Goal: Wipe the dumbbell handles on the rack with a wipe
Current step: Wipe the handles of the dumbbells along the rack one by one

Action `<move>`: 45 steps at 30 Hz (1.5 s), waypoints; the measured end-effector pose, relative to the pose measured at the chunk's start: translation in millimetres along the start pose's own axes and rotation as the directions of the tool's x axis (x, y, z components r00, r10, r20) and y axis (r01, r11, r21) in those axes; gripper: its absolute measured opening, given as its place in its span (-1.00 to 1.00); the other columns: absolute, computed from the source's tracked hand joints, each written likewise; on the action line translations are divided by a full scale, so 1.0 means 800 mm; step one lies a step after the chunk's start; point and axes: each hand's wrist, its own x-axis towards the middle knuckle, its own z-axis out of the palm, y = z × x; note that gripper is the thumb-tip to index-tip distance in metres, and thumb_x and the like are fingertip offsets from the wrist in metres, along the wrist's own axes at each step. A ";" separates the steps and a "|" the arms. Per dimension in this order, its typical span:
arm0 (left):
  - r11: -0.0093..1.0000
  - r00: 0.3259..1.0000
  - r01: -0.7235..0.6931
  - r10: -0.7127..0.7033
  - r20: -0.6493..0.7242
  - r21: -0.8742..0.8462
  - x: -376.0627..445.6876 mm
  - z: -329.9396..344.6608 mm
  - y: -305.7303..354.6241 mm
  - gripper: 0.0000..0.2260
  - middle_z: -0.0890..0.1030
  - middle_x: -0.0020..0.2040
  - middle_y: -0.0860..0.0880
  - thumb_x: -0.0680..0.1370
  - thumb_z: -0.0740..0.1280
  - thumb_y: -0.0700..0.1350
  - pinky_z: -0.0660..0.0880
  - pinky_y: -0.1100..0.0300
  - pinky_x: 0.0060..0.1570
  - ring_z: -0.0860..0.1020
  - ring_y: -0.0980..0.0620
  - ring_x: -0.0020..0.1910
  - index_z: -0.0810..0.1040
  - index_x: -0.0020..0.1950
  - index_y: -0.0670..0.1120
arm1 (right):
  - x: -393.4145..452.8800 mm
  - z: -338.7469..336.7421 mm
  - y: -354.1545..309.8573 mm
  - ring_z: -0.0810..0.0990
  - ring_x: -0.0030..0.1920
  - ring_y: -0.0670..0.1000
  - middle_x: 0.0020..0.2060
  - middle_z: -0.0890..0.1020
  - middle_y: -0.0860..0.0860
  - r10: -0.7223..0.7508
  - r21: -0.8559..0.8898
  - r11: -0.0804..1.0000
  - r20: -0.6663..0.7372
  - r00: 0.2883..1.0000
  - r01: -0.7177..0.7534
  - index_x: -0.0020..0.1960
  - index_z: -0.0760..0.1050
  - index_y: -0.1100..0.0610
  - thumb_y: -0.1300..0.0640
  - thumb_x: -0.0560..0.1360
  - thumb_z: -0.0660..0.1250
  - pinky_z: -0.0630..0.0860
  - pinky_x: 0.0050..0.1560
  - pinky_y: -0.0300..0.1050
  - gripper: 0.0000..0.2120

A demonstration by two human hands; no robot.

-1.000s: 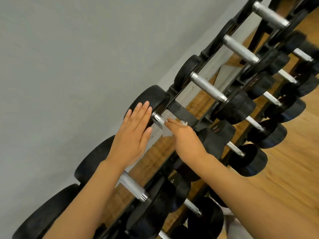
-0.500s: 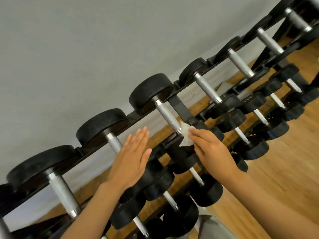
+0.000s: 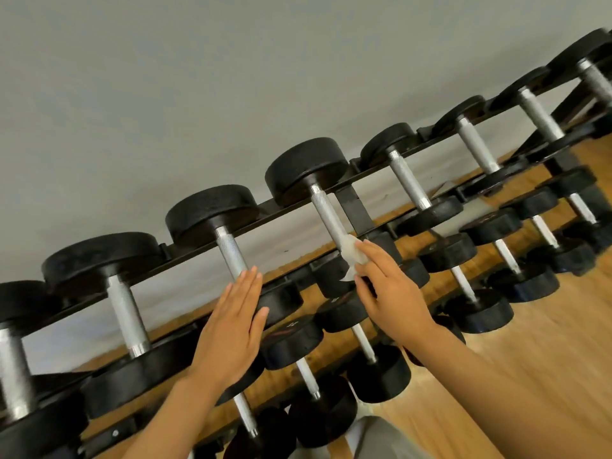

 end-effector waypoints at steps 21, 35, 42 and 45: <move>0.988 0.916 0.155 -0.145 -0.375 -0.005 -0.005 0.046 0.030 -0.54 0.42 0.47 -0.13 0.65 0.05 -0.03 0.11 -0.03 0.54 0.33 -0.09 0.48 0.40 0.48 -0.19 | -0.002 0.040 0.013 0.06 0.56 0.17 0.52 0.21 0.20 -0.189 -0.253 0.937 0.207 0.960 0.239 0.52 0.19 0.31 -0.01 0.64 0.01 -0.04 0.55 0.10 -0.44; 0.991 0.842 0.130 -0.124 -0.525 -0.025 -0.001 0.060 0.028 -0.60 0.56 0.31 -0.14 0.62 0.12 -0.09 0.25 -0.07 0.48 0.48 -0.10 0.34 0.51 0.37 -0.21 | -0.010 0.018 0.052 0.07 0.56 0.13 0.55 0.19 0.07 -0.246 0.022 0.969 0.113 0.963 0.245 0.53 0.19 0.25 0.15 0.61 0.09 0.18 0.50 0.17 -0.50; 0.994 0.834 0.102 -0.104 -0.542 -0.034 0.000 0.061 0.025 -0.60 0.58 0.29 -0.14 0.62 0.12 -0.08 0.27 -0.07 0.46 0.50 -0.11 0.32 0.52 0.37 -0.20 | 0.007 0.038 0.029 0.07 0.56 0.08 0.54 0.21 0.05 -0.377 -0.249 0.865 0.253 0.891 0.436 0.53 0.22 0.19 0.09 0.61 0.05 0.04 0.54 0.05 -0.49; 0.995 0.830 0.090 -0.092 -0.551 -0.031 0.001 0.062 0.025 -0.61 0.58 0.28 -0.14 0.62 0.12 -0.07 0.30 -0.08 0.44 0.51 -0.11 0.30 0.53 0.36 -0.20 | 0.007 0.024 0.048 0.04 0.57 0.08 0.56 0.13 0.06 -0.377 -0.231 0.869 0.262 0.889 0.437 0.55 0.16 0.19 0.08 0.66 0.01 0.12 0.51 0.10 -0.51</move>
